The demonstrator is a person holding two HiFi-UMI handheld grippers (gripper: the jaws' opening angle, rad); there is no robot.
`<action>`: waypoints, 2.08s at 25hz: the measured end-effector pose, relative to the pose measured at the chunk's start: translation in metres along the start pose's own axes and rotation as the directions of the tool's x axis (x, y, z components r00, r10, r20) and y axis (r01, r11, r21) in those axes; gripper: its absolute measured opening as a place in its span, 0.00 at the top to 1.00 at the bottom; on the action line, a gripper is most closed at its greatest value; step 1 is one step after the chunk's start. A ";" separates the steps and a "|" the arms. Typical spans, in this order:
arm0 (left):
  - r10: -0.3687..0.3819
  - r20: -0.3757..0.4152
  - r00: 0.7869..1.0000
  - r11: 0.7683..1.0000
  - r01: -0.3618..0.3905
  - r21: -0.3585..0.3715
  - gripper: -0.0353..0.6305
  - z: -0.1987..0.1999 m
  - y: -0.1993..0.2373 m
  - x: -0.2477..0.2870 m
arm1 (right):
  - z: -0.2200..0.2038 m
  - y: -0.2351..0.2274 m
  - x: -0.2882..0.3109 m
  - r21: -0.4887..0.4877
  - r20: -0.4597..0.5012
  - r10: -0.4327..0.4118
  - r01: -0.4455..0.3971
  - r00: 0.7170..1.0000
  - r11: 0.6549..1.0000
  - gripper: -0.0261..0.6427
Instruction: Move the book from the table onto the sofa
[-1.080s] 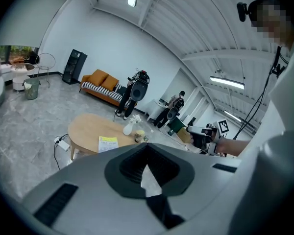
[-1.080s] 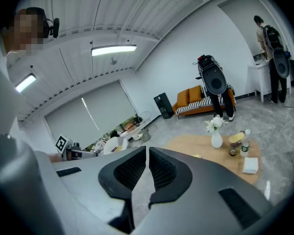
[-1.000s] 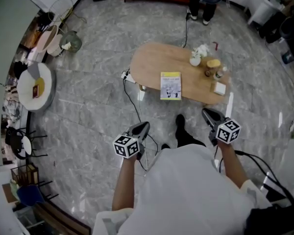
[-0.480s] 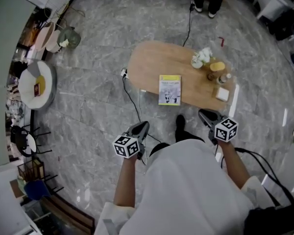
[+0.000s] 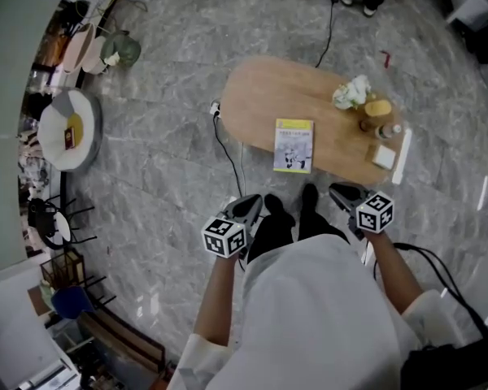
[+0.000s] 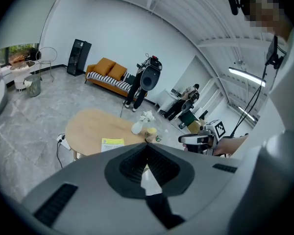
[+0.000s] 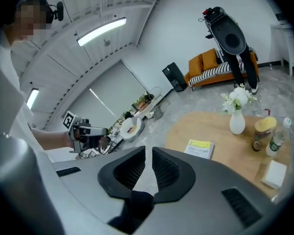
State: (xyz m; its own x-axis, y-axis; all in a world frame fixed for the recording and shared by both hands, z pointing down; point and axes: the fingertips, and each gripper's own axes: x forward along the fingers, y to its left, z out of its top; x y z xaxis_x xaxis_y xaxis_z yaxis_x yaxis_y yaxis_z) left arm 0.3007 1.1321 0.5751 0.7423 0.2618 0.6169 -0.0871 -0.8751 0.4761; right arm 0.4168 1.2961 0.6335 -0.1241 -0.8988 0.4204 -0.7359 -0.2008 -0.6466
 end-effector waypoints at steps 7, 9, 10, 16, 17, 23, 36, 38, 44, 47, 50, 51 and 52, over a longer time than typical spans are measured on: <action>-0.027 -0.085 0.996 1.000 0.026 -0.018 0.94 -0.011 0.039 0.017 | -0.016 -0.016 0.036 0.072 -0.026 -0.042 0.043 0.999 0.996 0.85; -0.051 -0.109 0.993 0.998 0.048 -0.034 0.94 -0.019 0.049 0.027 | -0.023 -0.024 0.046 0.098 -0.027 -0.065 0.067 0.998 0.993 0.85; -0.065 -0.118 0.991 0.997 0.061 -0.042 0.94 -0.023 0.055 0.034 | -0.027 -0.029 0.051 0.112 -0.027 -0.077 0.079 0.997 0.991 0.85; -0.122 -0.172 0.978 0.992 0.119 -0.030 0.94 -0.041 0.100 0.085 | -0.048 -0.062 0.092 0.197 -0.012 -0.142 0.141 0.990 0.970 0.84; -0.128 -0.176 0.976 0.992 0.124 -0.032 0.94 -0.044 0.107 0.093 | -0.053 -0.068 0.097 0.210 -0.012 -0.151 0.150 0.988 0.966 0.84; -0.139 -0.202 0.969 0.990 0.131 -0.054 0.94 -0.076 0.146 0.142 | -0.095 -0.105 0.128 0.268 -0.054 -0.180 0.188 0.982 0.945 0.82; -0.160 -0.303 0.940 0.980 0.114 -0.166 0.86 -0.166 0.222 0.231 | -0.183 -0.196 0.158 0.366 -0.150 -0.237 0.277 0.960 0.889 0.78; -0.169 -0.326 0.930 0.976 0.111 -0.187 0.84 -0.180 0.232 0.244 | -0.198 -0.205 0.163 0.368 -0.180 -0.224 0.277 0.958 0.888 0.77; -0.176 -0.382 0.907 0.968 0.088 -0.237 0.80 -0.219 0.253 0.277 | -0.235 -0.225 0.182 0.418 -0.239 -0.161 0.252 0.957 0.873 0.69; -0.214 -0.398 0.892 0.955 0.105 -0.278 0.76 -0.232 0.258 0.290 | -0.247 -0.235 0.191 0.445 -0.247 -0.155 0.254 0.957 0.859 0.65; -0.255 -0.398 0.881 0.946 0.141 -0.293 0.71 -0.236 0.263 0.300 | -0.253 -0.241 0.202 0.448 -0.252 -0.138 0.241 0.958 0.861 0.62; -0.270 -0.398 0.877 0.942 0.154 -0.299 0.69 -0.237 0.263 0.303 | -0.254 -0.241 0.205 0.461 -0.246 -0.122 0.227 0.962 0.858 0.62; -0.287 -0.400 0.870 0.936 0.166 -0.311 0.67 -0.239 0.263 0.305 | -0.255 -0.240 0.209 0.481 -0.237 -0.104 0.210 0.966 0.851 0.61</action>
State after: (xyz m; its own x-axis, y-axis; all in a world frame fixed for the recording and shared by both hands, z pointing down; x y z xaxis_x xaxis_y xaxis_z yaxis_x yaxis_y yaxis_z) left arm 0.3455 1.0794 1.0383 0.4048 0.6422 0.6509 -0.1653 -0.6487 0.7428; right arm 0.3981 1.2560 1.0389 -0.2009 -0.7551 0.6241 -0.3326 -0.5467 -0.7685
